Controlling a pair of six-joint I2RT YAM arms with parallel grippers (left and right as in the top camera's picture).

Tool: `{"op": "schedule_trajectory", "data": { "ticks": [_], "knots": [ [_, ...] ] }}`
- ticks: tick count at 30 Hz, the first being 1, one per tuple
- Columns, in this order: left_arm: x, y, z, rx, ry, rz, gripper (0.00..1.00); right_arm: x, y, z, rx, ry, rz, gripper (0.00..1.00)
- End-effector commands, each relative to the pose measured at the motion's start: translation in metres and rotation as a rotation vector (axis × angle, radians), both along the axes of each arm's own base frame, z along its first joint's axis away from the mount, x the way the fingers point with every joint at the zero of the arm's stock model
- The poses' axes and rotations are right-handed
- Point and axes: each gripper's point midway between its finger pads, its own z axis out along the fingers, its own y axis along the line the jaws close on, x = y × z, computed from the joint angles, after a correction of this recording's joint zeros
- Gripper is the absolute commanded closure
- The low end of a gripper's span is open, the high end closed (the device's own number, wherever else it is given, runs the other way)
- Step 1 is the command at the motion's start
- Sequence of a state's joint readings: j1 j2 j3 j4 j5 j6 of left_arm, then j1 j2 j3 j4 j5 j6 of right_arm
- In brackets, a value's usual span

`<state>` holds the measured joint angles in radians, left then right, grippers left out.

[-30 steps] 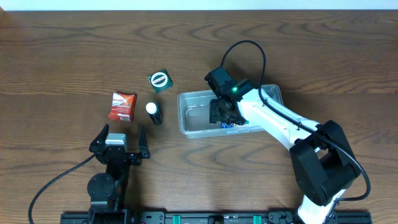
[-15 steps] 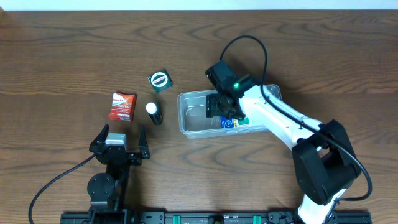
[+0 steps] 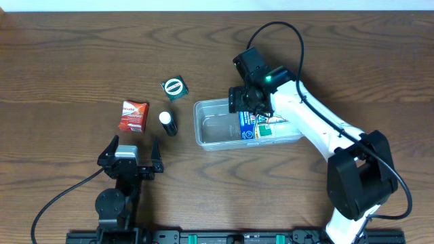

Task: Pack container
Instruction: 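Push the Panadol box down inside the container with the right gripper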

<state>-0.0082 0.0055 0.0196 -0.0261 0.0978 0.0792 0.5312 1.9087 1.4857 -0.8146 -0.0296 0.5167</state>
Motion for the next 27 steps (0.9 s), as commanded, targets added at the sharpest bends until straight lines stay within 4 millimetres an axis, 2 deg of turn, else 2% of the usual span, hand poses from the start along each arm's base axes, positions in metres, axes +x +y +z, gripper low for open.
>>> {"op": "schedule_trajectory", "data": {
  "ticks": [1,20,27],
  "knots": [
    [-0.001,-0.003,-0.016,0.004,0.052,-0.018,0.02,0.014,0.000,0.010,-0.010,-0.056,0.035,0.22],
    [-0.001,-0.003,-0.016,0.004,0.052,-0.018,0.02,0.030,-0.015,0.013,-0.084,-0.129,-0.038,0.23],
    [-0.001,-0.003,-0.016,0.004,0.052,-0.018,0.02,0.025,-0.012,0.019,-0.059,-0.114,-0.027,0.22]
  ]
}}
